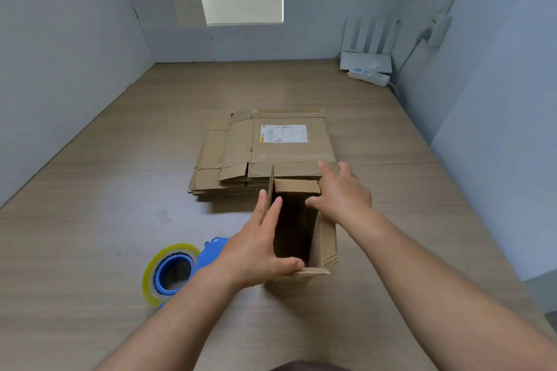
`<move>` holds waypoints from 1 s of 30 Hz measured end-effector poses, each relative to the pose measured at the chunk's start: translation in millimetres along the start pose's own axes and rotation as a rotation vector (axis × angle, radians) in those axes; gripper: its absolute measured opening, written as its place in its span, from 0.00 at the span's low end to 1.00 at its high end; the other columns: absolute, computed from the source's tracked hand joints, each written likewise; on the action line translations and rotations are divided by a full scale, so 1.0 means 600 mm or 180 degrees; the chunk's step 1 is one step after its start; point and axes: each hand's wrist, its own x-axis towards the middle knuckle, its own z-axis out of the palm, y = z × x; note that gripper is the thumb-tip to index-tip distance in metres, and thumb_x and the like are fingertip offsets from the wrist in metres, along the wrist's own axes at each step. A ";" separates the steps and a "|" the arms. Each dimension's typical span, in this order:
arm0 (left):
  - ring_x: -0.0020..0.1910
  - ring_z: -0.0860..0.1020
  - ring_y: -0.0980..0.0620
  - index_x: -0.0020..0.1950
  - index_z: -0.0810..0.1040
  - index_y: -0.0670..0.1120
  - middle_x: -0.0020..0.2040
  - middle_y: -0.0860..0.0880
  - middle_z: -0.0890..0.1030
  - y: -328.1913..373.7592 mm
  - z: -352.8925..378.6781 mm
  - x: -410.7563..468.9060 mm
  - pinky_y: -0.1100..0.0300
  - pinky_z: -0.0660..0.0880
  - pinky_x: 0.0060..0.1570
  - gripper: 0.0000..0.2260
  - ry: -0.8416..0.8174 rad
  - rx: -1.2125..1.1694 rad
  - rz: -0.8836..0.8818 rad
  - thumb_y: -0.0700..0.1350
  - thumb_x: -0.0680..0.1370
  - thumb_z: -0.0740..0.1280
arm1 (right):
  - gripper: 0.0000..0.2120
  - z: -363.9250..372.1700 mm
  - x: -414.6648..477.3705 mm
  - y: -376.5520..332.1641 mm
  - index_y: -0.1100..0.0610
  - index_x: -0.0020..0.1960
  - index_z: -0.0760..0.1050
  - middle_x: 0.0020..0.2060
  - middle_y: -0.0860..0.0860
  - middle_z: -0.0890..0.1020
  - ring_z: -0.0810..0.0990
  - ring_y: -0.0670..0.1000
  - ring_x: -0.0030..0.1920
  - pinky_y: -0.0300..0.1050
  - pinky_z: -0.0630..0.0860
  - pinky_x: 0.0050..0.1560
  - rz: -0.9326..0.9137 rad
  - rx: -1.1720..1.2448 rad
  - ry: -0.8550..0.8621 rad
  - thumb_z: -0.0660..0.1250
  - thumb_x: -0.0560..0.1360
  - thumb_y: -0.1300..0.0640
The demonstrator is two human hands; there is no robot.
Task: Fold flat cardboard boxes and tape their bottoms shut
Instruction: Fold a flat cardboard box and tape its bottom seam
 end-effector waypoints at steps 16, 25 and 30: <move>0.69 0.50 0.65 0.65 0.23 0.70 0.72 0.68 0.38 -0.036 0.013 -0.012 0.64 0.56 0.64 0.53 0.0391 -0.0831 0.0016 0.69 0.66 0.69 | 0.23 -0.002 0.052 -0.027 0.55 0.55 0.71 0.47 0.52 0.79 0.74 0.53 0.42 0.45 0.67 0.37 0.0470 0.0564 0.0122 0.59 0.76 0.36; 0.59 0.76 0.54 0.74 0.66 0.52 0.66 0.52 0.76 -0.051 0.003 -0.017 0.63 0.68 0.52 0.27 0.0614 -0.0904 -0.0700 0.61 0.78 0.60 | 0.23 0.025 -0.144 0.003 0.52 0.63 0.73 0.52 0.50 0.81 0.78 0.52 0.54 0.50 0.75 0.54 0.0400 0.1340 -0.0400 0.62 0.75 0.38; 0.39 0.77 0.47 0.46 0.75 0.46 0.37 0.48 0.79 -0.036 -0.002 -0.029 0.52 0.74 0.40 0.13 0.0885 -0.0707 -0.0514 0.51 0.82 0.57 | 0.15 0.039 -0.175 -0.002 0.60 0.38 0.69 0.32 0.53 0.73 0.73 0.56 0.38 0.50 0.67 0.37 0.0341 0.1440 -0.0029 0.60 0.79 0.51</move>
